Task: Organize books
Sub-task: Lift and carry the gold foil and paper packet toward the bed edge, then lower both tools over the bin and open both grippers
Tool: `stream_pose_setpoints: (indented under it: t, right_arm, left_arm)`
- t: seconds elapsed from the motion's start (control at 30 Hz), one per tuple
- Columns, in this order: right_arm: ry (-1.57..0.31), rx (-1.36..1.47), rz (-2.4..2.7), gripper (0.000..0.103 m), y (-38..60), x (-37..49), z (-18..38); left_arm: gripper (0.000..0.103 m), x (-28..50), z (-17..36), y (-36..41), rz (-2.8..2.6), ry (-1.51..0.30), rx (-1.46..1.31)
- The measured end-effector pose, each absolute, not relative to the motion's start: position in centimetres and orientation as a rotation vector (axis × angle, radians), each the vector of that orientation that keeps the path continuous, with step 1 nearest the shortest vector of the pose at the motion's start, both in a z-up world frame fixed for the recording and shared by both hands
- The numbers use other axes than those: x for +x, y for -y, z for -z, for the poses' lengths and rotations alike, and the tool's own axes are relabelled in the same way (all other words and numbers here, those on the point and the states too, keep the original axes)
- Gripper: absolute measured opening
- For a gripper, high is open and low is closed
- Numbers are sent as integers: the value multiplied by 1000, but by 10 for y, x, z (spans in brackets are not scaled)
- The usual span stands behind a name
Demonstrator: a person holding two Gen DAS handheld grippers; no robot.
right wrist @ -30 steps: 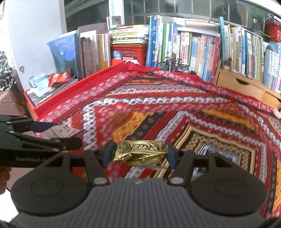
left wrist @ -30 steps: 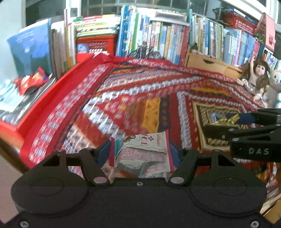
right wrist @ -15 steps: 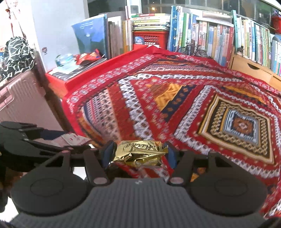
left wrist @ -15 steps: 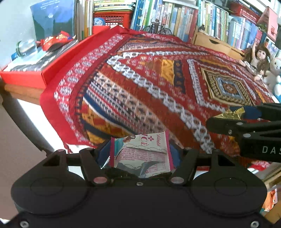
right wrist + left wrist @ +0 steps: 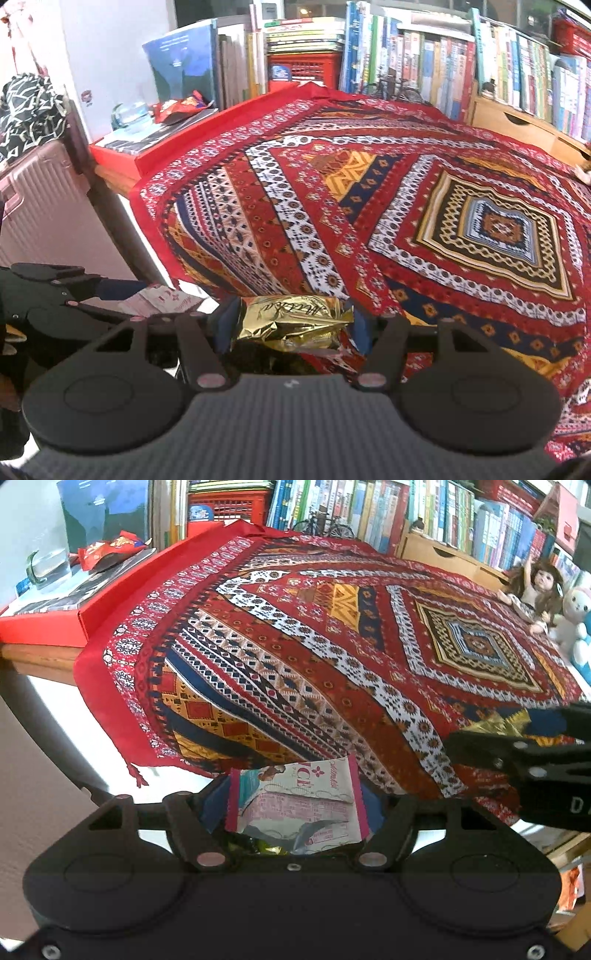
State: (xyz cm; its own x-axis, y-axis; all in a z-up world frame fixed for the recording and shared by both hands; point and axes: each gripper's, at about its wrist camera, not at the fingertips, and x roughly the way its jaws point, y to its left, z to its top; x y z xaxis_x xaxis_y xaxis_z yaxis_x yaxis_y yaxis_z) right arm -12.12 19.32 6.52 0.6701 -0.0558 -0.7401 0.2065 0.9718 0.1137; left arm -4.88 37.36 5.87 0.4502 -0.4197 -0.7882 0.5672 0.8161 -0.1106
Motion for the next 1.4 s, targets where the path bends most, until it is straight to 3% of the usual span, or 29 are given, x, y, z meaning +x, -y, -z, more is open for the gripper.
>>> stream_pose_setpoints:
  t: [0.1, 0.7, 0.9, 1.07, 1.4]
  right_arm:
    - [-821, 189, 161, 66, -190, -123, -65]
    - [-871, 210, 99, 68, -194, -106, -50]
    - [-892, 183, 52, 80, -210, -95, -41]
    - [-895, 148, 39, 103, -221, -88, -37]
    - [-955, 150, 21, 103, -225, -83, -29]
  left_arm:
    - [83, -44, -56, -369, 605, -922, 177]
    - [99, -21, -51, -397, 445, -943, 121]
    - [103, -16, -50, -414, 418, -944, 121]
    - [103, -13, -47, -422, 405, -957, 97]
    - [103, -13, -44, -424, 427, -995, 96]
